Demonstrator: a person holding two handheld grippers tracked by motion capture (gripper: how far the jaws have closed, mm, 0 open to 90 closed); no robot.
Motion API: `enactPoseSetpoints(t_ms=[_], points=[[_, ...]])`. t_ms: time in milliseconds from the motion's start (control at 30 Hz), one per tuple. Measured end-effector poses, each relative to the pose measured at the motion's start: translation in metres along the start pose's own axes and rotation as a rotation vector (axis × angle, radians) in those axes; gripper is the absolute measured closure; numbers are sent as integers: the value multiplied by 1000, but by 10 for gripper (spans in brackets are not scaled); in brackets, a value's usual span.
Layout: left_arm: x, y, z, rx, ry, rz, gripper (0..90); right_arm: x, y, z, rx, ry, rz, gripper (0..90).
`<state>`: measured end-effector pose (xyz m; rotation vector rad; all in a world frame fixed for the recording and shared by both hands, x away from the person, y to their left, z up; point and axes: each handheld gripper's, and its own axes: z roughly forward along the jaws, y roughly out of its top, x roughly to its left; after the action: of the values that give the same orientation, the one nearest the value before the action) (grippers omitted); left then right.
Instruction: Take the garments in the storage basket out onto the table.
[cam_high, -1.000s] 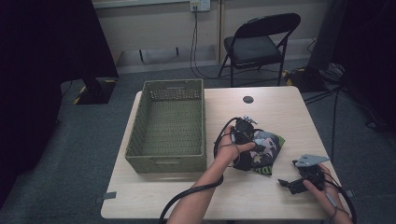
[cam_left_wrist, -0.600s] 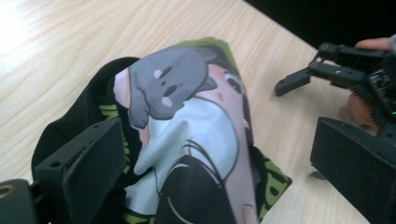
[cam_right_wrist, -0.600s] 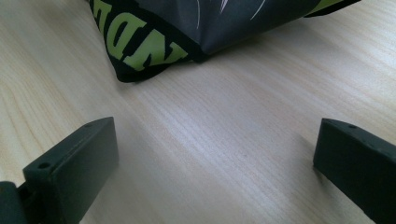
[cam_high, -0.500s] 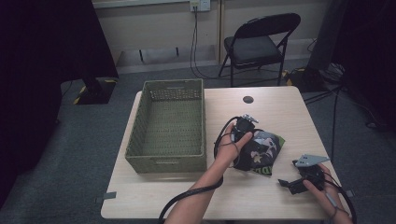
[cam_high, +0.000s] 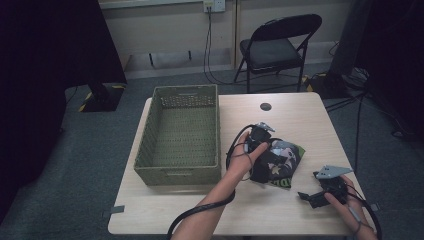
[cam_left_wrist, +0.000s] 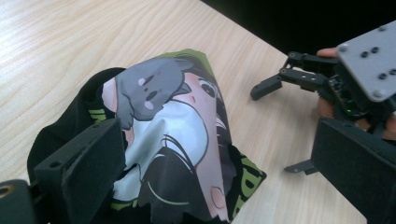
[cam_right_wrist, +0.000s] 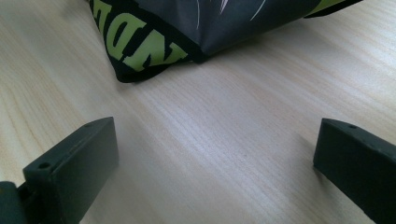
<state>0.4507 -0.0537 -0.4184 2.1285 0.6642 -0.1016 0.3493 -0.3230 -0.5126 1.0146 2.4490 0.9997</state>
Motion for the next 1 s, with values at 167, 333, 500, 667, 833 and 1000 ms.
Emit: enactPoseSetpoints(t_ms=[167, 333, 500, 667, 833, 1000], points=[[-1, -3, -7, -1, -6, 6, 24, 0, 0, 0, 0, 0, 0, 0], [-1, -9, -12, -4, -16, 7, 24, 0, 0, 0, 0, 0, 0, 0], [-2, -17, -15, -3, -27, 14, 24, 0, 0, 0, 0, 0, 0, 0], [-4, -22, -20, -4, -42, 22, 24, 0, 0, 0, 0, 0, 0, 0], [-6, -27, -26, -1, -52, 36, 24, 0, 0, 0, 0, 0, 0, 0], [-7, -34, -29, -2, -64, 37, 24, 0, 0, 0, 0, 0, 0, 0]])
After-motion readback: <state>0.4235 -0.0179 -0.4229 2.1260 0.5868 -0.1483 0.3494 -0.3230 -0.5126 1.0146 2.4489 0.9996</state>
